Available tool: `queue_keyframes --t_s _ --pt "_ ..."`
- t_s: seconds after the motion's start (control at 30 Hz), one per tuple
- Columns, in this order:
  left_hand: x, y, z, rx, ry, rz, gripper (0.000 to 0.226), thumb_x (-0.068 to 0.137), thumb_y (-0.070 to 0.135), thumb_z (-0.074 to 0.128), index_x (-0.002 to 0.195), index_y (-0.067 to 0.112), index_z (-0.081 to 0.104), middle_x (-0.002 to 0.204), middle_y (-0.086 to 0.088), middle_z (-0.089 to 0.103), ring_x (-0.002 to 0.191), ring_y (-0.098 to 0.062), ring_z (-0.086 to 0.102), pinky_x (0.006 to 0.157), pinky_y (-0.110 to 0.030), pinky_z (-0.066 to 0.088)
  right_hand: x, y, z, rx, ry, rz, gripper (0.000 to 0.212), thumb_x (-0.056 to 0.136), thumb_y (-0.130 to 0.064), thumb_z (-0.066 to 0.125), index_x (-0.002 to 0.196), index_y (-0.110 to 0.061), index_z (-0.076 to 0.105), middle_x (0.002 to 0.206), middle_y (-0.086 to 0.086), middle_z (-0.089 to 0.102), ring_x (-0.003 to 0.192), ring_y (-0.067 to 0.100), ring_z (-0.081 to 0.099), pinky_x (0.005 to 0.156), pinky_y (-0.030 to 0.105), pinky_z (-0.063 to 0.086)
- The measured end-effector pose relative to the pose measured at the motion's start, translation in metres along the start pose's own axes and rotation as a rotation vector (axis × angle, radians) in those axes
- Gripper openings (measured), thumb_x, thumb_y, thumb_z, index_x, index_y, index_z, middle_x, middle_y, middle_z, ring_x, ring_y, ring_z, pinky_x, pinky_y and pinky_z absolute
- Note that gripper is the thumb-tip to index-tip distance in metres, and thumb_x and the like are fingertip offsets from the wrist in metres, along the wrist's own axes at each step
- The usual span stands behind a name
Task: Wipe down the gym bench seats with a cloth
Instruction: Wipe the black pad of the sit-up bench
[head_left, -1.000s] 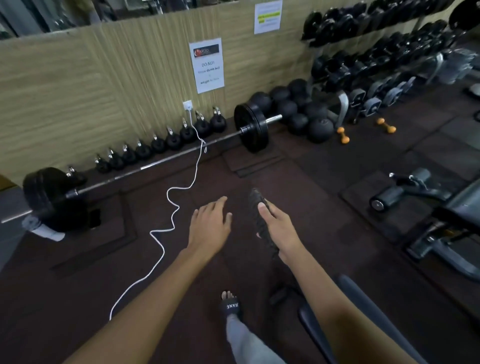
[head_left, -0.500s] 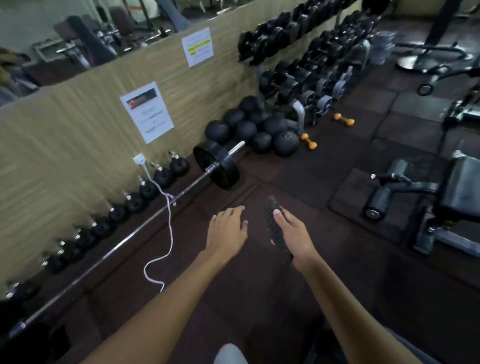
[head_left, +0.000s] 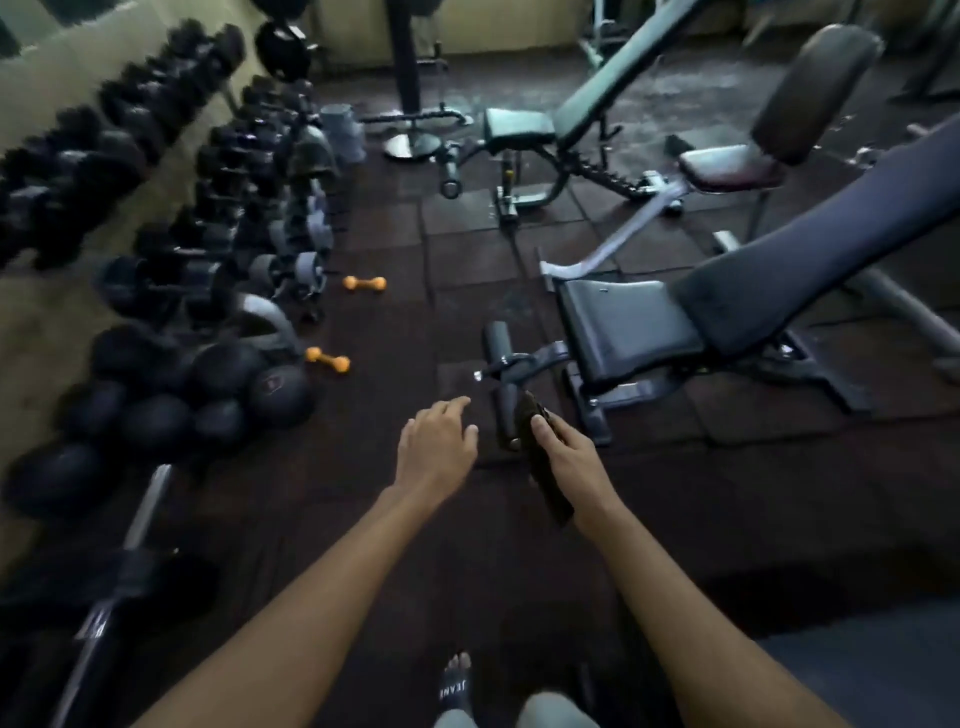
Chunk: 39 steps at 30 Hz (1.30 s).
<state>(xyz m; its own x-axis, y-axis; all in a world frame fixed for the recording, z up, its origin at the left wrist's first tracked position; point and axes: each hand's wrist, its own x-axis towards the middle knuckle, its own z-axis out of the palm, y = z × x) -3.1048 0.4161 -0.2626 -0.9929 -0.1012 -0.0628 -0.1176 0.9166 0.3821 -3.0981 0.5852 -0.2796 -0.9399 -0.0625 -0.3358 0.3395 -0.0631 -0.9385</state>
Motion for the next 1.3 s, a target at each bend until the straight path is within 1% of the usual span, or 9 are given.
queue_keyframes --t_s 0.07,0.23,0.4,0.6,0.73,0.87,1.0,1.17,1.3 --pt "0.044 0.032 0.007 0.015 -0.049 0.121 0.047 0.097 0.031 0.048 0.142 0.020 0.045 0.139 -0.004 0.054 0.126 -0.026 0.049 0.109 -0.042 0.037 0.022 -0.014 -0.028 0.030 0.130 0.023 0.028 0.099 -0.036 0.058 0.123 -0.025 0.068 0.102 0.001 0.074 0.076 0.007 0.066 0.069 0.031 0.053" --pt "0.142 0.111 0.050 0.034 -0.187 0.357 0.047 0.096 0.032 0.049 0.142 0.022 0.046 0.139 -0.001 0.054 0.127 -0.024 0.049 0.107 -0.039 0.038 0.081 -0.026 -0.103 0.113 0.412 0.039 0.023 0.100 -0.034 0.056 0.120 -0.032 0.068 0.104 -0.002 0.075 0.083 0.016 0.067 0.068 0.039 0.054" --pt "0.235 0.182 0.114 0.042 -0.281 0.448 0.047 0.098 0.032 0.046 0.143 0.021 0.044 0.142 -0.001 0.051 0.128 -0.025 0.047 0.107 -0.040 0.038 0.170 -0.009 -0.186 0.083 0.545 0.057 0.032 0.099 -0.038 0.057 0.126 -0.025 0.068 0.115 -0.005 0.074 0.107 0.019 0.069 0.092 0.045 0.057" --pt "0.376 0.271 0.211 -0.048 -0.277 0.341 0.046 0.097 0.026 0.050 0.141 0.016 0.047 0.142 -0.002 0.050 0.129 -0.025 0.047 0.106 -0.039 0.037 0.354 -0.003 -0.294 -0.076 0.487 0.142 0.069 0.080 -0.065 0.055 0.136 -0.025 0.060 0.133 -0.004 0.065 0.124 0.018 0.060 0.106 0.046 0.048" --pt "0.451 0.300 0.268 -0.086 -0.328 0.158 0.046 0.097 0.023 0.050 0.142 0.015 0.046 0.143 -0.001 0.049 0.131 -0.022 0.045 0.109 -0.034 0.035 0.454 -0.017 -0.349 -0.278 0.383 0.228 0.044 0.100 -0.037 0.053 0.140 -0.020 0.056 0.141 -0.003 0.059 0.132 0.017 0.053 0.109 0.029 0.041" --pt "0.509 0.313 0.333 -0.061 -0.387 -0.009 0.046 0.098 0.024 0.049 0.143 0.017 0.045 0.144 0.001 0.047 0.131 -0.021 0.044 0.108 -0.036 0.037 0.528 0.001 -0.400 -0.437 0.297 0.241 0.040 0.101 -0.030 0.053 0.140 -0.022 0.055 0.141 -0.005 0.058 0.133 0.012 0.050 0.103 0.018 0.035" --pt "0.546 0.313 0.402 -0.014 -0.416 -0.040 0.048 0.097 0.023 0.049 0.144 0.016 0.043 0.146 -0.001 0.045 0.133 -0.022 0.042 0.110 -0.036 0.034 0.586 0.048 -0.436 -0.622 0.219 0.201 0.042 0.101 -0.035 0.052 0.142 -0.026 0.053 0.148 -0.002 0.051 0.140 0.014 0.043 0.114 0.028 0.033" --pt "0.590 0.294 0.481 0.074 -0.342 -0.031 0.051 0.097 0.025 0.050 0.146 0.017 0.040 0.155 -0.006 0.035 0.144 -0.025 0.029 0.119 -0.045 0.023 0.646 0.108 -0.455 -0.972 0.076 -0.009 0.044 0.100 -0.039 0.051 0.144 -0.032 0.050 0.153 0.000 0.045 0.134 0.022 0.045 0.106 0.040 0.039" --pt "0.614 0.262 0.522 0.204 -0.180 -0.050 0.055 0.100 0.034 0.042 0.152 0.018 0.030 0.161 -0.007 0.020 0.149 -0.026 0.016 0.121 -0.048 0.011 0.674 0.158 -0.458 -1.273 -0.024 -0.463 0.040 0.101 -0.039 0.049 0.140 -0.029 0.056 0.150 0.002 0.049 0.133 0.022 0.052 0.099 0.037 0.046"
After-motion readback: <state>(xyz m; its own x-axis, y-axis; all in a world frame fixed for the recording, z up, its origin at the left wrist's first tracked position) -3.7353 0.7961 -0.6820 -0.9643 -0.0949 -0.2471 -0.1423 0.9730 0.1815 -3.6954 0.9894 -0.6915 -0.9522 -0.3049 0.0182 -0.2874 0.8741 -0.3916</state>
